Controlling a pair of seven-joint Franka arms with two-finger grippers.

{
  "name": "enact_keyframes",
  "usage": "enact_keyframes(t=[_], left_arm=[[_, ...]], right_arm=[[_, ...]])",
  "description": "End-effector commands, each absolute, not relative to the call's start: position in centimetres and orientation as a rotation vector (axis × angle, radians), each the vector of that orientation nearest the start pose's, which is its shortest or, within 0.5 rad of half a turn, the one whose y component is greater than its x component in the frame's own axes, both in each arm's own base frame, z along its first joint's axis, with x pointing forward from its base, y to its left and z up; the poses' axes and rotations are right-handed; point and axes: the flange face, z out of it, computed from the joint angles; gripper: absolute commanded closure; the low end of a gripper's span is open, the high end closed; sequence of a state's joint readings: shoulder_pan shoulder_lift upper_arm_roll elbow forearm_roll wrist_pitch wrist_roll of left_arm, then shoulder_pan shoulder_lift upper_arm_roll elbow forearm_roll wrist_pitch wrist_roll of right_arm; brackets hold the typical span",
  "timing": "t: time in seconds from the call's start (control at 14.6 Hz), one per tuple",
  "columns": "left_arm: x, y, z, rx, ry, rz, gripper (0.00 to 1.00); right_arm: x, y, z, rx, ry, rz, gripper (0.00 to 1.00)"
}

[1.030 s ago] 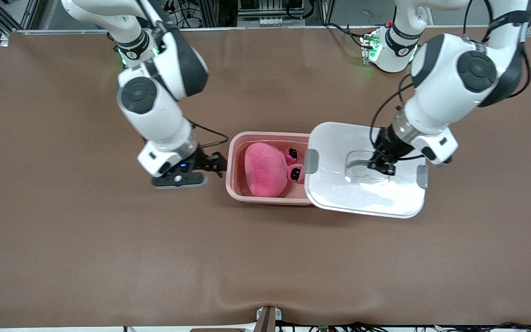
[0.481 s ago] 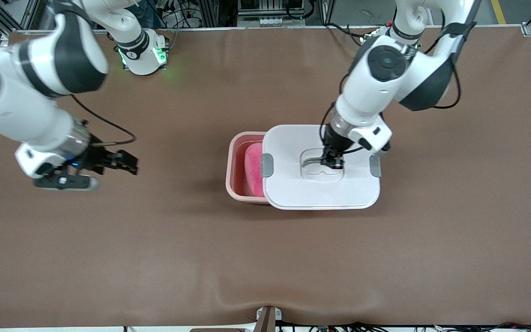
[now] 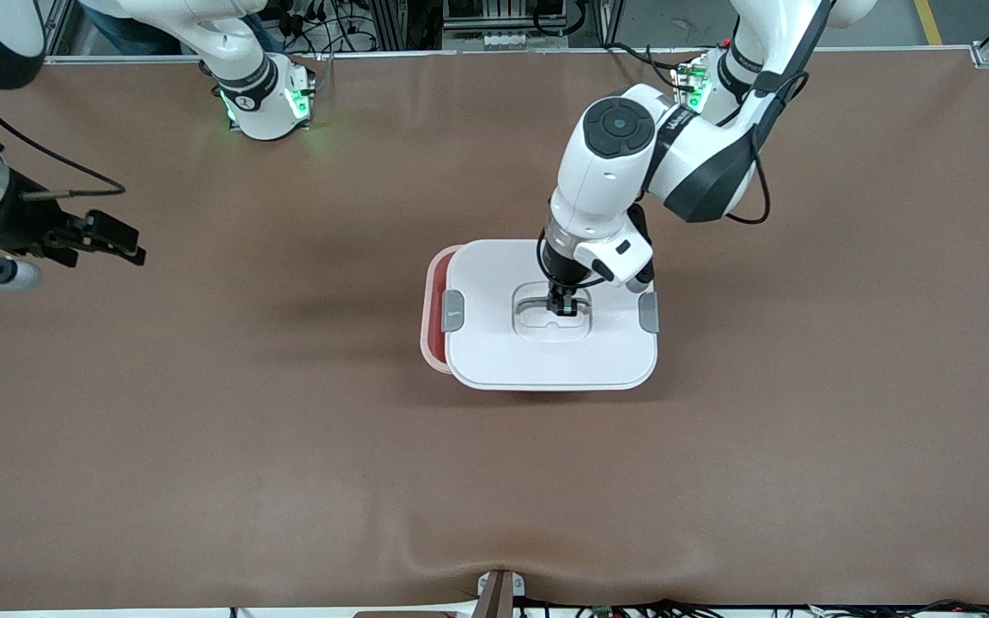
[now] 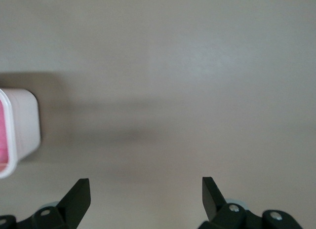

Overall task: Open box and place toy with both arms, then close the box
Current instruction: 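Lower the held lid onto the box with the left gripper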

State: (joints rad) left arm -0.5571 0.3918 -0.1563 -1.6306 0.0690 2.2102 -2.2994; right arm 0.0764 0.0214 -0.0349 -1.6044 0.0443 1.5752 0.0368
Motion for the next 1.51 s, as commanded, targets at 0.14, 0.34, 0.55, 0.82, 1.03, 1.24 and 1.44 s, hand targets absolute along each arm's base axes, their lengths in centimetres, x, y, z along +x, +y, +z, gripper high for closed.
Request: enact_keyframes(t=[0.14,0.34,0.55,0.82,1.03,1.24,1.44], left_arm=[[52.4,-45.3,40.4,-2.353,-2.395,-0.044,1.00],[51.5,-46.5,39.1,-2.357,-2.373,-0.090,1.00],[50.8,-47.4,37.8,-2.353,-2.362,-0.158,1.00],[50.1,-48.2,37.9,-2.376,-2.353,-0.156,1.00],[49.4,-48.5,37.8,-2.386,-2.335,-0.159,1.00],[48.6,-48.8,38.1,-2.407,-2.314,-0.176,1.00],[48.1,-48.5,38.2,-2.415,-2.298,-0.195,1.00]], right_arm=[[53.5,2.9,64.2,-3.138,-0.053,0.149,0.00],[53.1,2.1,65.7,-3.130,-0.074,0.140,0.00],[53.1,1.0,65.8,-3.113,-0.115,0.131,0.00],[53.1,1.3,65.8,-3.113,-0.129,0.136,0.00],[52.9,1.3,65.8,-3.112,-0.139,0.143,0.00],[53.0,1.4,65.9,-3.110,-0.163,0.138,0.00],[53.2,1.0,65.8,-3.110,-0.148,0.123,0.00]])
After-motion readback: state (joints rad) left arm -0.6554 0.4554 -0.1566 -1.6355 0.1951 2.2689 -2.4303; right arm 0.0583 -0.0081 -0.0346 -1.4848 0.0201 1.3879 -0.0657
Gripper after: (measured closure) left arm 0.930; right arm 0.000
